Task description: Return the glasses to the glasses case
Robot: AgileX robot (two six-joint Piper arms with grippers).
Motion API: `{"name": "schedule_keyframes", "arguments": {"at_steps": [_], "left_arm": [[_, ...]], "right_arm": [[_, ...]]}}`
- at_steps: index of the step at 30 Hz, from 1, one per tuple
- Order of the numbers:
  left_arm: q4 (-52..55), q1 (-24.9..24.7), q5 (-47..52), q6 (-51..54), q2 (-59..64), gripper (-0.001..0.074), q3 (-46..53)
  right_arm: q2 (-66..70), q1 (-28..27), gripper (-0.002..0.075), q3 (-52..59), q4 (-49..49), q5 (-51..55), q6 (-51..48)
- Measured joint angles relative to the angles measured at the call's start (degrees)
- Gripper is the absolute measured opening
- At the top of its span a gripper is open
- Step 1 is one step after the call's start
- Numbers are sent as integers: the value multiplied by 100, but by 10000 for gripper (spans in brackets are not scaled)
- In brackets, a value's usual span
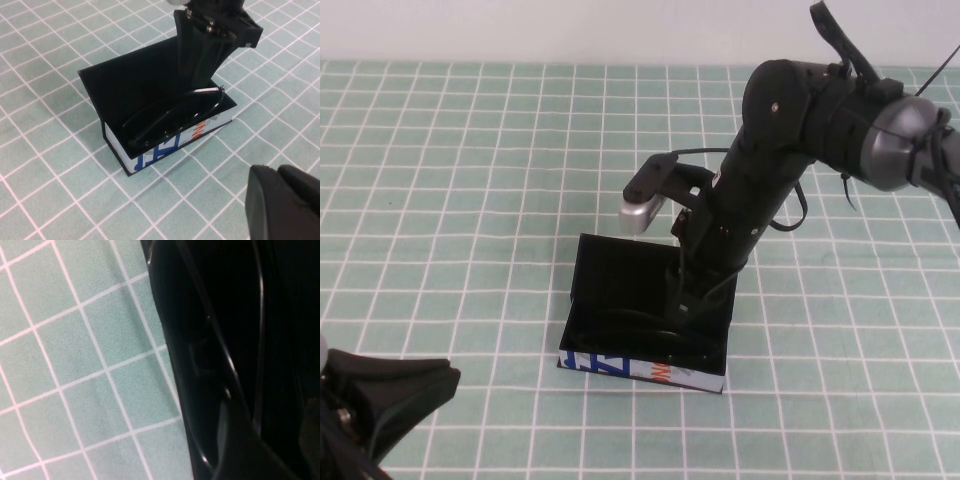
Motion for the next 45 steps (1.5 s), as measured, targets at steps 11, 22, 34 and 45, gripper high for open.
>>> {"name": "schedule_keyframes", "arguments": {"at_steps": [11,22,34,45], "left_arm": [[4,0,0,0,0,-2,0],[27,0,0,0,0,-2,0],[198,0,107,0,0,-2,0],[218,0,122,0,0,-2,0]], "right_arm": [[375,0,269,0,-5,0,10],[478,0,24,0,441,0,-509],[380,0,22,0,167,0,-569],[123,71,22,0,-44,-225,-326]]}}
